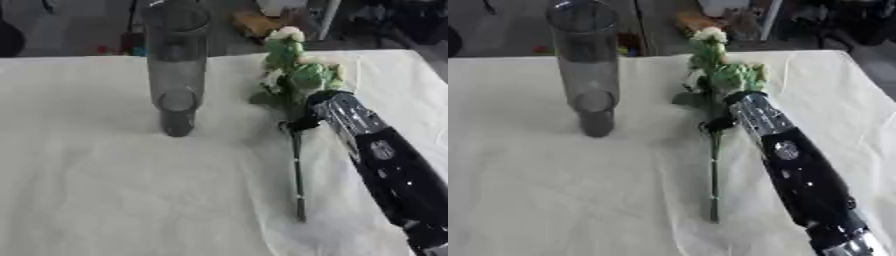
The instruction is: Arrange flowers into the vase.
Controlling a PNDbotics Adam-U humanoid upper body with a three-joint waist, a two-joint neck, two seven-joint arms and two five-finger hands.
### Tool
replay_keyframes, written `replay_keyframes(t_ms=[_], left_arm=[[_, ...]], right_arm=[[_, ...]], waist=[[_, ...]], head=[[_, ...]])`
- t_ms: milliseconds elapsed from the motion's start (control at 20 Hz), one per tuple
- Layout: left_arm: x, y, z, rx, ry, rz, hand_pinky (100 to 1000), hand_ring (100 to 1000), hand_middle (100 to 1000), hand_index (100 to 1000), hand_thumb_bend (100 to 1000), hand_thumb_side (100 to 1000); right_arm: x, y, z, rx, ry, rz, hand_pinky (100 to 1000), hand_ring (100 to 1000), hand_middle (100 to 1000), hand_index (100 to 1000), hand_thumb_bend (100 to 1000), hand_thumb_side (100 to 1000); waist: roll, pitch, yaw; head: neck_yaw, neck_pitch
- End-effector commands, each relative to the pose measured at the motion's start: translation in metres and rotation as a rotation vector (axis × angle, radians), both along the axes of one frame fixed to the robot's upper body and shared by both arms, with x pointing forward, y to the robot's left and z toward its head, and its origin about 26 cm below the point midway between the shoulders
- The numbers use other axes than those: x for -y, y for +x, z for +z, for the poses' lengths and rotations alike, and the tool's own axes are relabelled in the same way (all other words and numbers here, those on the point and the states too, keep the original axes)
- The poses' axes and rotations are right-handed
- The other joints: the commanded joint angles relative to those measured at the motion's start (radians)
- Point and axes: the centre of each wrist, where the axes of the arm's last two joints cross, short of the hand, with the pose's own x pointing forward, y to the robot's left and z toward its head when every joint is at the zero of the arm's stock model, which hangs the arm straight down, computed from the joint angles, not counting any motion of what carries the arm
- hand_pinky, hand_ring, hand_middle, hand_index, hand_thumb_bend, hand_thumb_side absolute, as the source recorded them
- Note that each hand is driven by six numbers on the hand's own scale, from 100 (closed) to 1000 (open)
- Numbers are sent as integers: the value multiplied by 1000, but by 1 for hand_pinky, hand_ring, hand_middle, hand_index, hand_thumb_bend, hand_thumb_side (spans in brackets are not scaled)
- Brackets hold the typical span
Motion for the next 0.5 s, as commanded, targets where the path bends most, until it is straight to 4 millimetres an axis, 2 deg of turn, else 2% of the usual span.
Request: replay_keyframes(t_ms=[50, 250, 450, 500], left_arm=[[2, -2, 7, 32, 7, -9, 857, 802, 867, 915, 100, 829], [2, -2, 7, 33, 7, -9, 857, 803, 868, 915, 100, 827], [2, -2, 7, 34, 7, -8, 858, 803, 868, 915, 100, 826], [2, -2, 7, 34, 7, -9, 858, 803, 868, 915, 100, 826]], right_arm=[[9, 3, -23, -81, -34, -40, 457, 647, 614, 794, 388, 1000], [10, 3, -28, -90, -48, -55, 433, 627, 567, 700, 339, 1000], [9, 2, -26, -83, -28, -48, 419, 624, 556, 677, 149, 986], [8, 2, -25, -80, -21, -43, 419, 624, 556, 677, 149, 986]], waist=[[9, -6, -2], [11, -4, 0], [13, -3, -2], [13, -2, -3]], head=[[-8, -16], [-10, -17], [-11, -20], [-11, -19]])
